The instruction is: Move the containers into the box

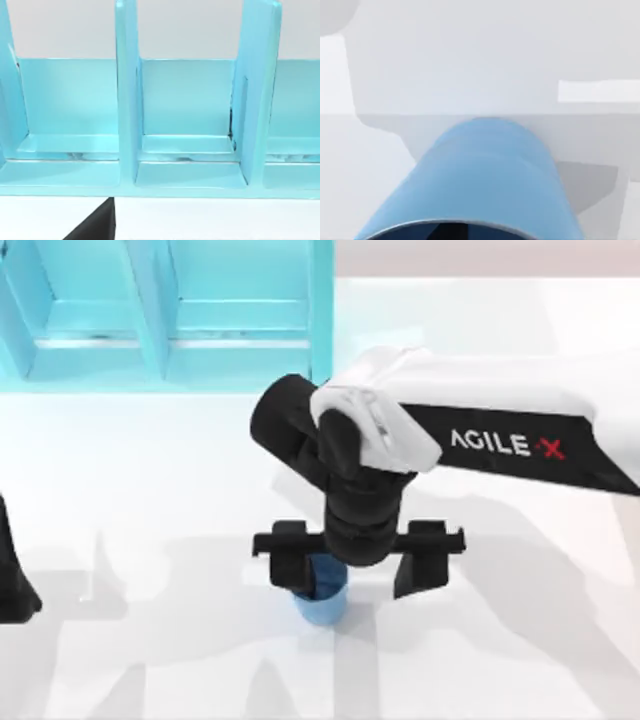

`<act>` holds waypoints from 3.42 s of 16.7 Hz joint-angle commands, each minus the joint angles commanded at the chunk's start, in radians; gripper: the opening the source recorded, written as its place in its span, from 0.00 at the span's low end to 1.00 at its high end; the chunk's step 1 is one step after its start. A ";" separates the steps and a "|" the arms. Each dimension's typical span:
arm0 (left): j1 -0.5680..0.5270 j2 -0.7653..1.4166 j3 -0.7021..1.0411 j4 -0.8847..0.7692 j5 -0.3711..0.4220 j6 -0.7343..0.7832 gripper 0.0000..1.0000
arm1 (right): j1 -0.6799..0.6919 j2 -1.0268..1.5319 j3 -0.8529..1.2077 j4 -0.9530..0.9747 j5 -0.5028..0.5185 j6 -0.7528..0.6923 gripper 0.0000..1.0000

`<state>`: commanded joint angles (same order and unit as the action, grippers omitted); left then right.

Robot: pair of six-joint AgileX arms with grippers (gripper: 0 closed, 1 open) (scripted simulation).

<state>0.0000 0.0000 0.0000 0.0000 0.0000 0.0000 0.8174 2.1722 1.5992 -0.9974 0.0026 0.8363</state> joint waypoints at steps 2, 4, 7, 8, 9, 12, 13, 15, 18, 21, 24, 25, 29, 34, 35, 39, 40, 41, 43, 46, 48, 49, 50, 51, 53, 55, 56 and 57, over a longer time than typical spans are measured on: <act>0.000 0.000 0.000 0.000 0.000 0.000 1.00 | 0.000 0.000 0.000 0.000 0.000 0.000 0.47; 0.000 0.000 0.000 0.000 0.000 0.000 1.00 | 0.000 0.000 0.000 0.000 0.000 0.000 0.32; 0.000 0.000 0.000 0.000 0.000 0.000 1.00 | 0.000 0.000 0.000 0.000 0.000 0.000 0.10; 0.000 0.000 0.000 0.000 0.000 0.000 1.00 | 0.000 0.000 0.000 0.000 0.000 0.000 0.02; 0.000 0.000 0.000 0.000 0.000 0.000 1.00 | 0.000 0.000 0.000 0.000 0.000 0.000 0.00; 0.000 0.000 0.000 0.000 0.000 0.000 1.00 | 0.000 0.000 0.000 0.000 0.000 0.000 0.00; 0.000 0.000 0.000 0.000 0.000 0.000 1.00 | 0.000 0.000 0.000 0.000 0.000 0.000 0.00; 0.000 0.000 0.000 0.000 0.000 0.000 1.00 | 0.000 0.000 0.000 0.000 0.000 0.000 0.00; 0.000 0.000 0.000 0.000 0.000 0.000 1.00 | -0.003 -0.005 -0.001 -0.003 0.000 -0.003 0.00; 0.000 0.000 0.000 0.000 0.000 0.000 1.00 | -0.041 -0.076 -0.024 -0.060 0.000 -0.055 0.00; 0.000 0.000 0.000 0.000 0.000 0.000 1.00 | -0.120 -0.221 -0.057 -0.159 -0.001 -0.129 0.00; 0.000 0.000 0.000 0.000 0.000 0.000 1.00 | -0.146 -0.266 -0.067 -0.191 -0.001 -0.154 0.00; 0.000 0.000 0.000 0.000 0.000 0.000 1.00 | -0.198 -0.339 -0.083 -0.255 -0.002 -0.200 0.00; 0.000 0.000 0.000 0.000 0.000 0.000 1.00 | -0.205 -0.333 -0.073 -0.257 -0.001 -0.211 0.00; 0.000 0.000 0.000 0.000 0.000 0.000 1.00 | -0.225 -0.328 -0.064 -0.263 -0.002 -0.232 0.00; 0.000 0.000 0.000 0.000 0.000 0.000 1.00 | -0.408 -0.296 -0.002 -0.309 -0.008 -0.419 0.00; 0.000 0.000 0.000 0.000 0.000 0.000 1.00 | -0.477 -0.286 0.017 -0.325 -0.009 -0.489 0.00; 0.000 0.000 0.000 0.000 0.000 0.000 1.00 | -0.553 -0.276 0.037 -0.341 -0.011 -0.565 0.00; 0.000 0.000 0.000 0.000 0.000 0.000 1.00 | -0.722 -0.259 0.075 -0.373 -0.013 -0.734 0.00; 0.000 0.000 0.000 0.000 0.000 0.000 1.00 | -0.983 -0.244 0.126 -0.413 -0.017 -0.991 0.00; 0.000 0.000 0.000 0.000 0.000 0.000 1.00 | -1.139 -0.242 0.154 -0.433 -0.021 -1.145 0.00; 0.000 0.000 0.000 0.000 0.000 0.000 1.00 | -1.204 -0.243 0.166 -0.440 -0.023 -1.209 0.00; 0.000 0.000 0.000 0.000 0.000 0.000 1.00 | -1.257 -0.244 0.177 -0.446 -0.026 -1.262 0.00; 0.000 0.000 0.000 0.000 0.000 0.000 1.00 | -1.301 -0.246 0.185 -0.450 -0.029 -1.305 0.00; 0.000 0.000 0.000 0.000 0.000 0.000 1.00 | -1.355 -0.251 0.195 -0.455 -0.034 -1.359 0.00; 0.000 0.000 0.000 0.000 0.000 0.000 1.00 | -1.368 -0.252 0.198 -0.456 -0.036 -1.371 0.00; 0.000 0.000 0.000 0.000 0.000 0.000 1.00 | -1.368 -0.252 0.198 -0.456 -0.036 -1.371 0.00; 0.000 0.000 0.000 0.000 0.000 0.000 1.00 | -1.368 -0.252 0.198 -0.456 -0.036 -1.371 0.00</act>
<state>0.0000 0.0000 0.0000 0.0000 0.0000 0.0000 -0.5505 1.9201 1.7967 -1.4531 -0.0332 -0.5351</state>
